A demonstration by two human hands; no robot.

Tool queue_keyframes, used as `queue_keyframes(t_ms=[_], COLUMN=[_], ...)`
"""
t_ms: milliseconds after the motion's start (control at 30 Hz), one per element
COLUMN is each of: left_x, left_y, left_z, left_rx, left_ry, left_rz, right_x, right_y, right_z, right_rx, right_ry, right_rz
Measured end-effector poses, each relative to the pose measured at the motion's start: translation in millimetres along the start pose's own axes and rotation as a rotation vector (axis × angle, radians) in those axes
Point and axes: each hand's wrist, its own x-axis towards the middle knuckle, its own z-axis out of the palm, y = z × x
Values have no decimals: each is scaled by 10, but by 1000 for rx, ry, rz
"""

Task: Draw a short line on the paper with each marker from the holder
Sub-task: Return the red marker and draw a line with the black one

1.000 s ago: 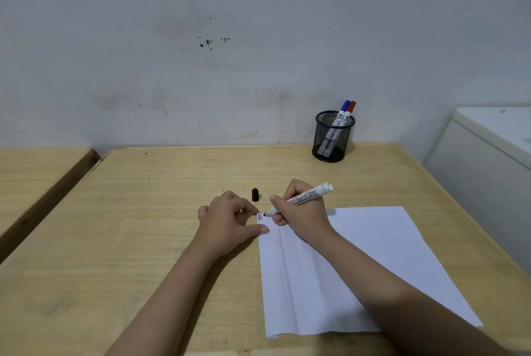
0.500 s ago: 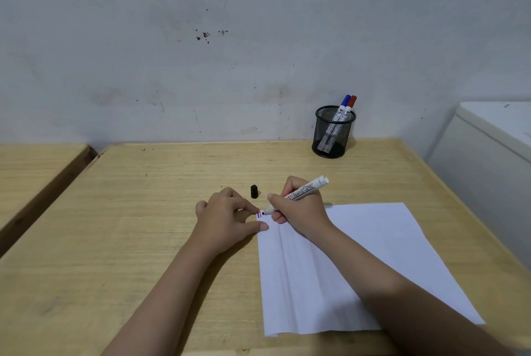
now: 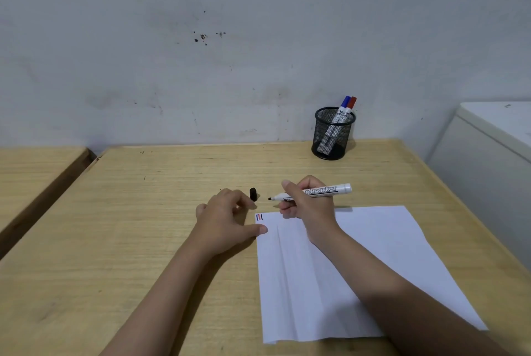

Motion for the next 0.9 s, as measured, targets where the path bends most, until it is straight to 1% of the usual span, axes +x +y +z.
queue_keyframes(t_ms=[67,100,167,233,300,367,433,500,567,633,733,900], left_x=[39,61,127,211,284,320,322,304,269,234,196,143], left_y=[18,46,110,164,188,192,195,223,281,344,426,570], left_z=[-18,-31,-58,-72,-56,-34,-42,-89,-155,-211,-240,-221], left_rx=[-149,-165,-130,-102,-75,-116,-299,-564,-825,-997,-1091,-1132], left_ry=[13,37,65,46,21,29,61,81,60,19,-31,-78], left_rz=[-24,-5,46,71,71,37,-21,-80,-135,-171,-175,-170], right_x=[2,2,8,3,-13,-39,-60,-63,-62,-75,-119,-173], right_y=[-20,-27,-32,-30,-23,-37,-98,-197,-306,-394,-484,-575], right_z=[-11,-18,-26,-28,-24,-20,-27,-44,-58,-57,-46,-50], right_rx=[62,90,124,122,105,95,66,35,18,4,-22,-21], right_ry=[3,6,18,34,39,40,63,101,118,98,53,32], right_rz=[29,42,60,59,36,-4,-69,-160,-245,-315,-393,-451])
